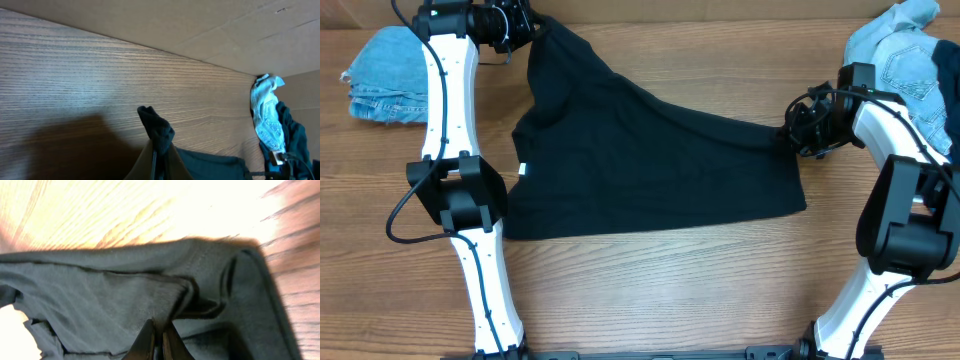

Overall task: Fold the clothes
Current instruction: 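Fold the shirt's top edge down toward the bottom with both grippers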

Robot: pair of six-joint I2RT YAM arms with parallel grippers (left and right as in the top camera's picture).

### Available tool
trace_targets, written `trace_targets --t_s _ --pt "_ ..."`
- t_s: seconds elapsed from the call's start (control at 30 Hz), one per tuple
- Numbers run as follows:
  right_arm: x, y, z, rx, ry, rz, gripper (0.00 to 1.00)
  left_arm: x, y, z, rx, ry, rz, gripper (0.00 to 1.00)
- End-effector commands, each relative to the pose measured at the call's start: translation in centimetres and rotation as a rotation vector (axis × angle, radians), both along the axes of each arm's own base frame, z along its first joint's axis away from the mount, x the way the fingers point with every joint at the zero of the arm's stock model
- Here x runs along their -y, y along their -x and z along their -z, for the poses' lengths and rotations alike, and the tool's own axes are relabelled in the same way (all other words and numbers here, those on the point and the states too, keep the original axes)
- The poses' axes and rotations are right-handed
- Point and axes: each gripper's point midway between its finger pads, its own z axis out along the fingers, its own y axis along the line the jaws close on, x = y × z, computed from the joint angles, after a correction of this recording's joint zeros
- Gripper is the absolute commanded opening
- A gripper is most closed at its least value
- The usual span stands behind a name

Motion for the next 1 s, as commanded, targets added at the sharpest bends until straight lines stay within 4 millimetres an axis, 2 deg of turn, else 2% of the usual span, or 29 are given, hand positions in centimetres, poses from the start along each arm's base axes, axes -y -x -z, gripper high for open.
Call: trace_targets --t_s 0.0,0.1,0.27,0.37,0.67,0.77,0.97 --pt "0.8 -0.8 -1.5 0.065 0.010 0.007 0.04 0.3 -0.2 -0.7 0.034 -0.015 0.016 0.04" --pt "1.4 -1.6 -2.2 0.116 0.000 0.008 0.04 0.3 -0.2 -0.9 0.037 -0.007 0.021 0.04" --pt "0.2 -2.6 -4.6 0.245 -0.075 -0.107 0.04 1.2 0.3 -1.9 0.051 0.048 0.069 0.04" --pt "-0.2 -2.5 -5.1 0.260 -0.093 -0.137 0.04 1.9 1.2 -2.9 0.060 0.073 0.114 0.04" --pt "0.4 -2.3 -5.6 0.282 -0.078 -0.154 0.04 0.0 5.9 -4.4 0.009 -0.122 0.149 0.04" --pt "0.5 -2.0 -6.2 0.302 -0.059 -0.182 0.04 0.5 7.3 -4.4 -0.019 -0.137 0.185 0.04" --pt "2.2 -2.0 -6.7 0.297 0.067 -0.155 0.04 1.5 9.4 -3.5 -0.078 -0.152 0.259 0.04"
